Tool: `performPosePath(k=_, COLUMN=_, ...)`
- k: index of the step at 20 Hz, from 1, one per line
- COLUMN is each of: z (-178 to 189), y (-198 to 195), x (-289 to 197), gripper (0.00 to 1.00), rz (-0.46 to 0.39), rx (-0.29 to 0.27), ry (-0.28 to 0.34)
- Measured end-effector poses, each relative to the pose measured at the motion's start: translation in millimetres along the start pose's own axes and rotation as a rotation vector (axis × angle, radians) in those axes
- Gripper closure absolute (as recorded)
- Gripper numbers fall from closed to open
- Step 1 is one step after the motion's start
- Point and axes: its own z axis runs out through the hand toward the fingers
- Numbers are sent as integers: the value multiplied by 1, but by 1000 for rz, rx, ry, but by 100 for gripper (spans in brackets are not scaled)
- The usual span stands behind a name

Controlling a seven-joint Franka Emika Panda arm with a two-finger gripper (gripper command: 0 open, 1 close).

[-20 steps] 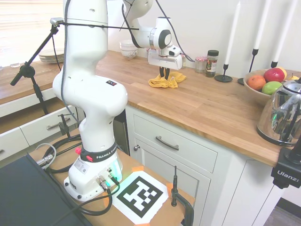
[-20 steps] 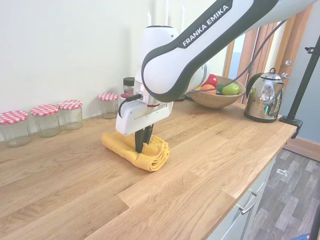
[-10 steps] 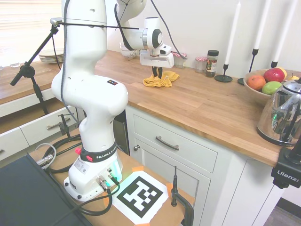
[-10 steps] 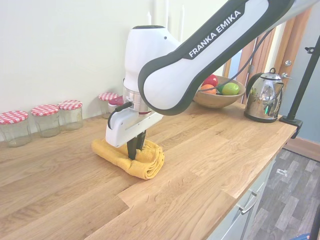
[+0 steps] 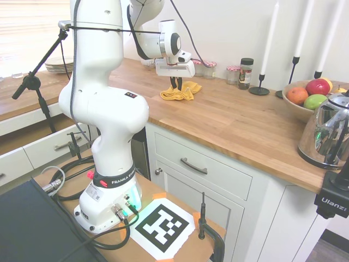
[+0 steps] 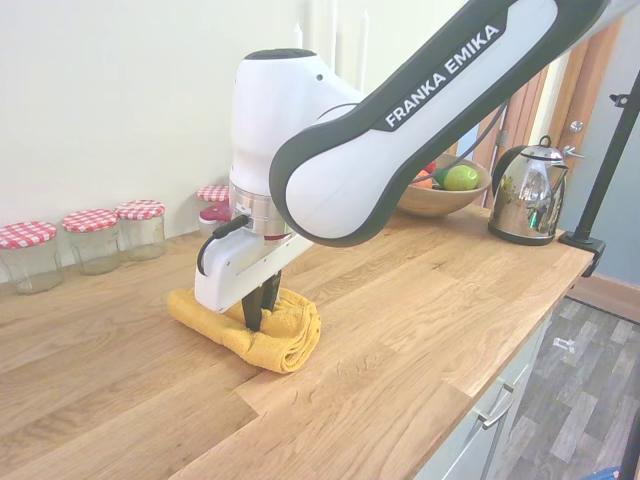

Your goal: Wipe the counter

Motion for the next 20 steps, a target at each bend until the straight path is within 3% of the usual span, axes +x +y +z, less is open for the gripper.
performPosePath(k=7, z=4, y=41, x=45, gripper=100, rz=67, rx=25, ry=-49)
performPosePath(k=20, z=12, y=216, x=159, gripper=100, rz=205, rx=68, ry=-74)
